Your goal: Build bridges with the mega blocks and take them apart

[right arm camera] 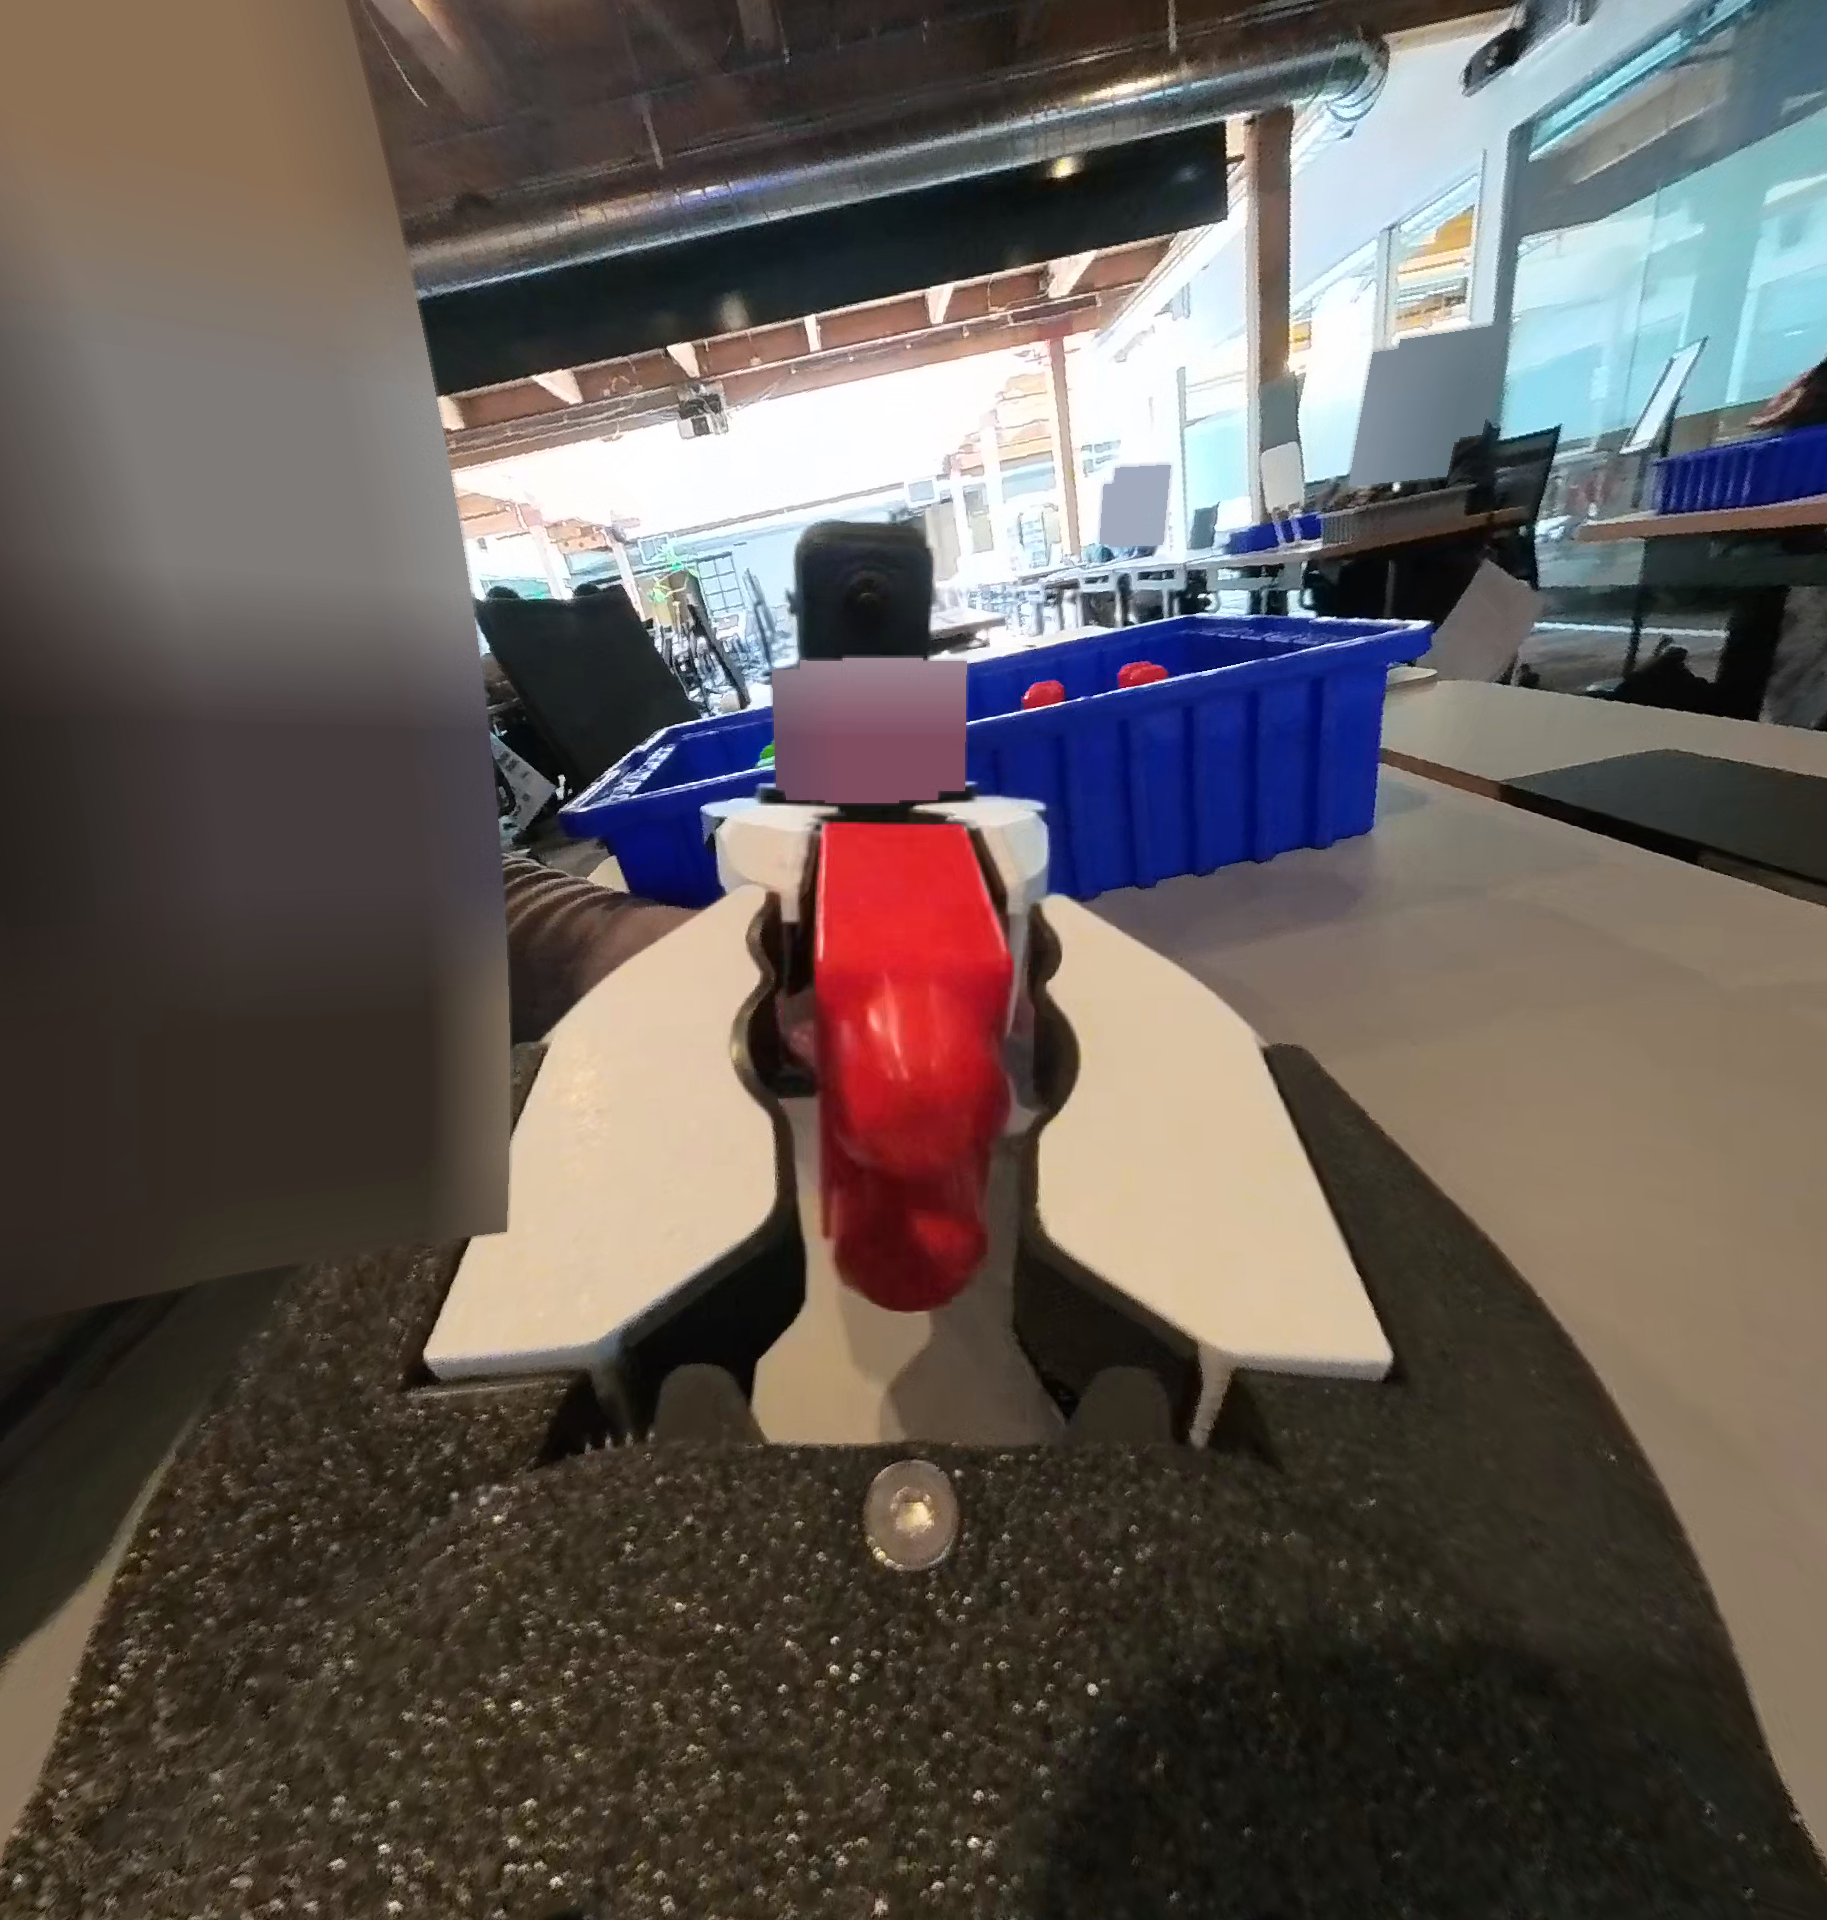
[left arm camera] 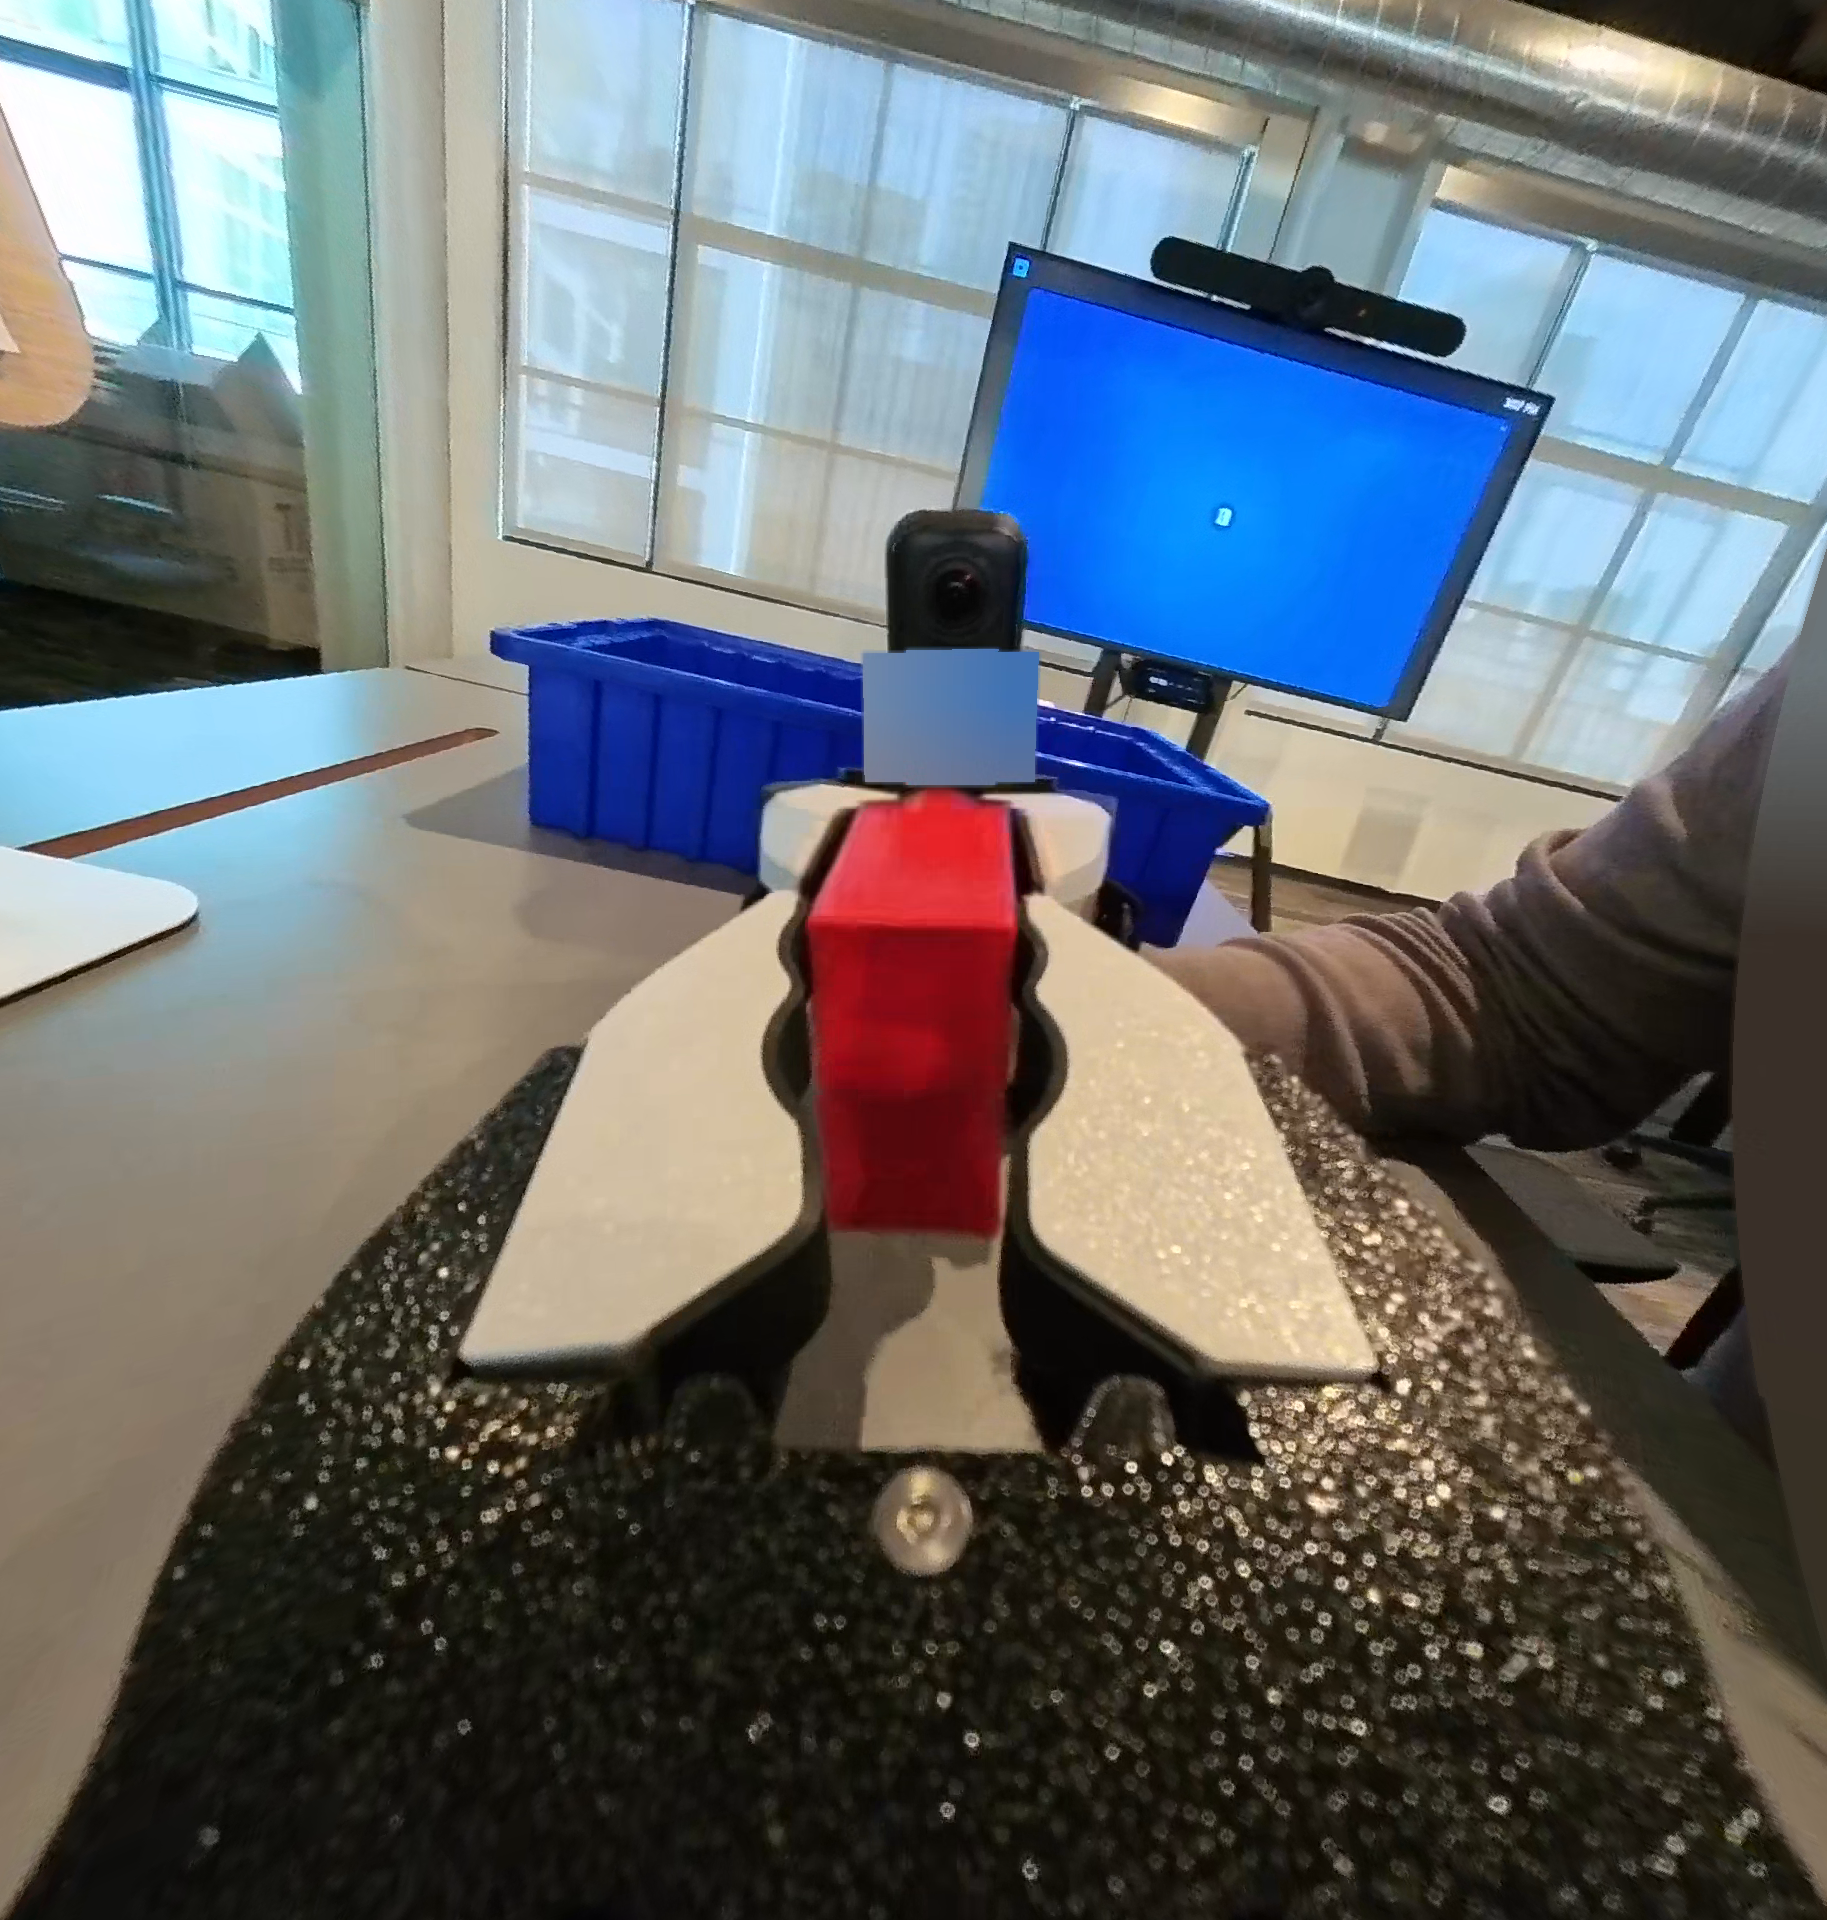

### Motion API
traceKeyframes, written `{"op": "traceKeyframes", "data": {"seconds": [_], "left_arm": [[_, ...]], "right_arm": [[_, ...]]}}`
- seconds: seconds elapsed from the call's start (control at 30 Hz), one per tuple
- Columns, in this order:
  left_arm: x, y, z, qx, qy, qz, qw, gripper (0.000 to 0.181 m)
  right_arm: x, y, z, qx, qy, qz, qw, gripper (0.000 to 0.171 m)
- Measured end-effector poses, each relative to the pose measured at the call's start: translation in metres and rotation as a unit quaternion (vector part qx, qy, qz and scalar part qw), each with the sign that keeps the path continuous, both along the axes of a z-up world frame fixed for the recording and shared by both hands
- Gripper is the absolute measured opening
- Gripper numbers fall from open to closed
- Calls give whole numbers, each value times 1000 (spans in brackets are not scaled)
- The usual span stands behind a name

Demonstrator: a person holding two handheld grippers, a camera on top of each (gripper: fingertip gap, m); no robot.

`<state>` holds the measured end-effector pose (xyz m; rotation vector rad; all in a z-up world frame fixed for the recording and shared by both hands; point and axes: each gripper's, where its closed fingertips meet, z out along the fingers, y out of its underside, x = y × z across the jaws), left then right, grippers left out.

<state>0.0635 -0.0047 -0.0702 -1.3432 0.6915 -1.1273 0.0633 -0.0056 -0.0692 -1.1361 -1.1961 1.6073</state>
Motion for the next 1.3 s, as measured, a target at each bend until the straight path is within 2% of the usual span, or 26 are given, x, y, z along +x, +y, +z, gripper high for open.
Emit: {"op": "traceKeyframes", "data": {"seconds": [0.17, 0.37, 0.53, 0.83, 1.03, 1.3], "left_arm": [[0, 1, 0, 3, 5, 10, 1000, 36], [-4, 4, 1, -7, -10, 15, 1000, 36], [-7, 5, 3, -16, -26, 9, 999, 35], [-6, 1, 4, -6, -27, -1, 1000, 35], [-8, 3, 5, -9, -34, 4, 999, 36], [-8, 2, 5, -8, -35, 4, 999, 36]], "right_arm": [[3, 9, 3, -16, 11, -15, 1000, 47], [2, 9, -13, 10, -38, -15, 999, 62], [2, 3, -18, 16, -59, 4, 998, 62], [-5, 1, -27, -16, -100, 24, 995, 54], [-9, -6, -34, -15, -130, 41, 990, 36], [-8, -4, -31, 1, -116, 20, 993, 35]]}}
